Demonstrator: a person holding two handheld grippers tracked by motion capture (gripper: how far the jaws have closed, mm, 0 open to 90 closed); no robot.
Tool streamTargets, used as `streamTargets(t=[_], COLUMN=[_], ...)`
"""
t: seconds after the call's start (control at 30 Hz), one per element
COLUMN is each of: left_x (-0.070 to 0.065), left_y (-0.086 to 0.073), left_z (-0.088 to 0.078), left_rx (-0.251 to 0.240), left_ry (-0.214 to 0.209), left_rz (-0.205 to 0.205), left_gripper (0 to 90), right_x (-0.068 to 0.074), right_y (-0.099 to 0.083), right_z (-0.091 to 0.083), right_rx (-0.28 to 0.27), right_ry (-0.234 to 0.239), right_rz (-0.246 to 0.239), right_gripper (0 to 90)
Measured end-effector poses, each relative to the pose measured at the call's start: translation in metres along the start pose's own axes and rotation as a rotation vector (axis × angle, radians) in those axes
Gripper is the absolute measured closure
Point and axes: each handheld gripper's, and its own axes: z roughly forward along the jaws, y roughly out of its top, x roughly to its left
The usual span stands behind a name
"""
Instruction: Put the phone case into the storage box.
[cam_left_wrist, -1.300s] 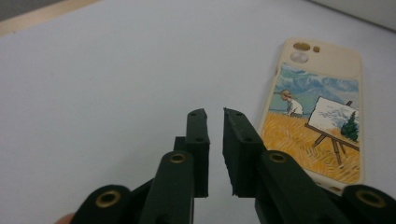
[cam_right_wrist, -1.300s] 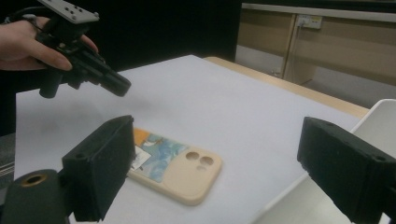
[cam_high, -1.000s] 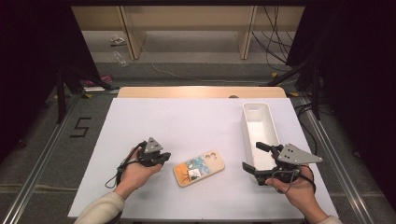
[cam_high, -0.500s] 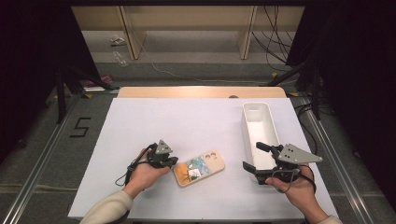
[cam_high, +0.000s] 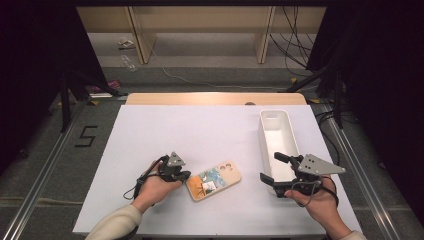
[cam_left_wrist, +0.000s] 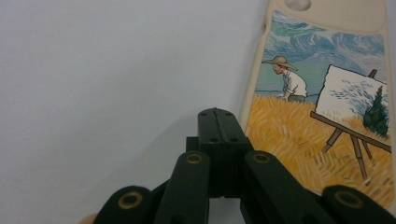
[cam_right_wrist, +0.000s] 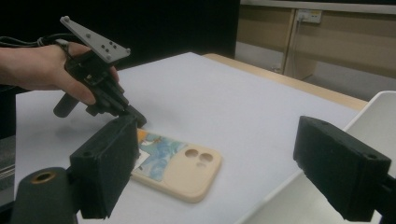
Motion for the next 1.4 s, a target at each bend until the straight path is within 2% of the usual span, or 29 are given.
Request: streamTargets(t=[0.43,0.8,0.9,0.93,0.97,1.0,1.07,1.1,1.13,1.23,1.3,1.37,1.4], left_x=[-0.017,-0.020,-0.018,-0.016,-0.015,-0.013,-0.013,-0.014,-0.015,-0.024,-0.032,-0.040,-0.044], left_y=[-0.003,-0.003,-0.001,0.000,0.002,0.004,0.008,0.010,0.012,0.017,0.019,0.020,0.021], left_z=[-0.005,-0.007,-0.010,-0.013,-0.016,-0.019,-0.024,-0.026,-0.027,-0.026,-0.022,-0.016,-0.013], left_rx=[0.034,0.047,0.034,0.015,-0.008,-0.028,-0.064,-0.081,-0.078,-0.028,0.005,0.050,0.069], left_ry=[-0.035,-0.032,0.024,0.030,0.034,0.040,0.032,0.011,-0.006,-0.030,-0.029,-0.036,-0.043], left_rz=[0.002,0.012,0.062,0.055,0.047,0.043,0.019,0.011,-0.007,-0.016,0.007,0.036,0.046], left_gripper=[89.4,87.7,77.2,74.0,65.0,65.0,55.0,40.2,40.2,17.0,11.2,0.0,0.0], right_x=[0.000,0.000,-0.001,-0.001,-0.001,-0.001,-0.001,-0.001,-0.001,-0.001,-0.001,0.000,0.000], right_y=[0.000,0.000,0.000,0.000,0.000,0.000,0.000,0.000,0.000,0.000,0.000,0.000,0.000], right_z=[0.000,-0.001,-0.001,-0.001,-0.001,-0.001,-0.001,-0.001,-0.001,0.000,0.000,0.000,0.000], right_rx=[0.001,-0.001,-0.003,-0.004,-0.004,-0.004,-0.004,-0.003,-0.003,-0.001,-0.002,-0.002,-0.002], right_ry=[-0.002,-0.003,-0.003,-0.002,-0.003,-0.003,-0.003,-0.002,-0.002,-0.002,-0.003,-0.003,-0.003], right_rz=[0.002,0.004,0.004,0.004,0.004,0.004,0.004,0.004,0.004,0.004,0.003,0.005,0.005], right_gripper=[15.2,15.2,15.2,15.3,15.2,15.2,15.3,15.3,15.3,15.3,15.2,15.3,15.3])
